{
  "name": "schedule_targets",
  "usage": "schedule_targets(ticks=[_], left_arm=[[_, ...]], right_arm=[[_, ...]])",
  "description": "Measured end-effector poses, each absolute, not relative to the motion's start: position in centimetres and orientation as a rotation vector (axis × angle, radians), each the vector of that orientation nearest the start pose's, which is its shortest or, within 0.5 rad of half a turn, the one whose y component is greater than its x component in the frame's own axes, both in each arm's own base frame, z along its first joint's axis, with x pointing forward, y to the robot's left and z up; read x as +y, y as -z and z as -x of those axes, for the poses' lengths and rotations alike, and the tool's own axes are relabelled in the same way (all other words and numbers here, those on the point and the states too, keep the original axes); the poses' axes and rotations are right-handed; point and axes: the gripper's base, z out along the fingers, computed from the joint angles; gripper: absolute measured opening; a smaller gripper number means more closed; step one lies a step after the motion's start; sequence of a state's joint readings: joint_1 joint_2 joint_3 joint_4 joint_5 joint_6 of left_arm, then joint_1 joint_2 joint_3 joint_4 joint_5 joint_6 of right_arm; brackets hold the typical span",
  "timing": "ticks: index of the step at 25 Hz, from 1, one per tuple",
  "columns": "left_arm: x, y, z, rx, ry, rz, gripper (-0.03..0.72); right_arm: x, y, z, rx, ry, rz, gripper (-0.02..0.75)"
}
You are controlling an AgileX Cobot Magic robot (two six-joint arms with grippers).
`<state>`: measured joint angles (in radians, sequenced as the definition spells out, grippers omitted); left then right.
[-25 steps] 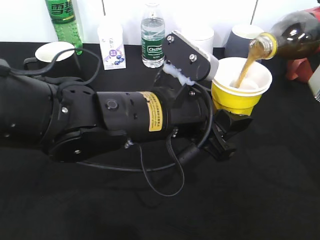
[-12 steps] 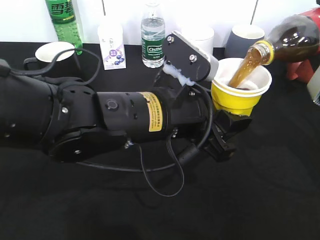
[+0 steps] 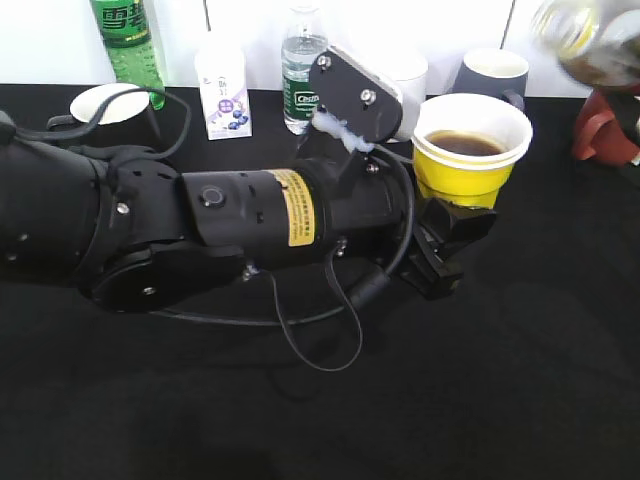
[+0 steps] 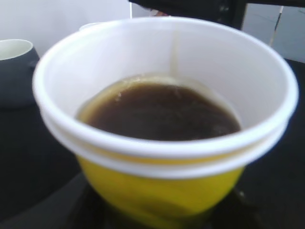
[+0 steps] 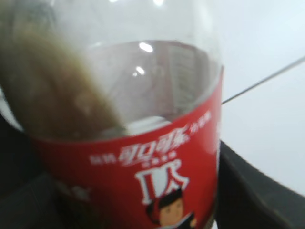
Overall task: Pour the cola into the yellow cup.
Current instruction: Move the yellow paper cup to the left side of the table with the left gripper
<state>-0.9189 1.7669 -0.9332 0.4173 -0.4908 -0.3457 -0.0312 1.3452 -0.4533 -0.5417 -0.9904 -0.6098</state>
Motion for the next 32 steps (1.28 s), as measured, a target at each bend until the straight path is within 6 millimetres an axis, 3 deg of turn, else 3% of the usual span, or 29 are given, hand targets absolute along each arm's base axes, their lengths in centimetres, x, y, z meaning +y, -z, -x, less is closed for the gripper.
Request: schedule_targets(ticks=[4,7,9,16,20,25,32], left_arm=[[-30.6,-21.3,-22.2,1.662,0.772,-0.981,0.438],[-28.8,-21.2,-24.4,1.692,0.721,-0.914,0.438],[-27.6,-21.2,-25.8,1.716,0.684,-0.872,0.438],[-22.2,-19.3,-28.7,1.803,0.592,-0.726,0.438],[-18.4,-17.8,-29.3,1.793,0.524,-0.619,0.438],[-15.3,-16.8,-29.4,1.762,0.405,-0.528,0.438],[-14.6,-14.7,-30.3,1.708,0.356,-0.494,0.437]], right_arm=[[3.2,-25.1,-24.7,1.280,0.159,0.724,0.502],[3.2,-25.1,-24.7,1.395,-0.158,0.462,0.502],[3.1,-25.0,-24.8,1.441,-0.248,0.378,0.502],[2.4,-24.0,-24.9,1.556,-0.283,0.227,0.502],[2.3,-24.0,-24.9,1.557,-0.283,0.207,0.502],[2.3,-24.0,-24.9,1.559,-0.282,0.206,0.502],[2.3,-23.4,-25.3,1.563,-0.301,0.202,0.502]])
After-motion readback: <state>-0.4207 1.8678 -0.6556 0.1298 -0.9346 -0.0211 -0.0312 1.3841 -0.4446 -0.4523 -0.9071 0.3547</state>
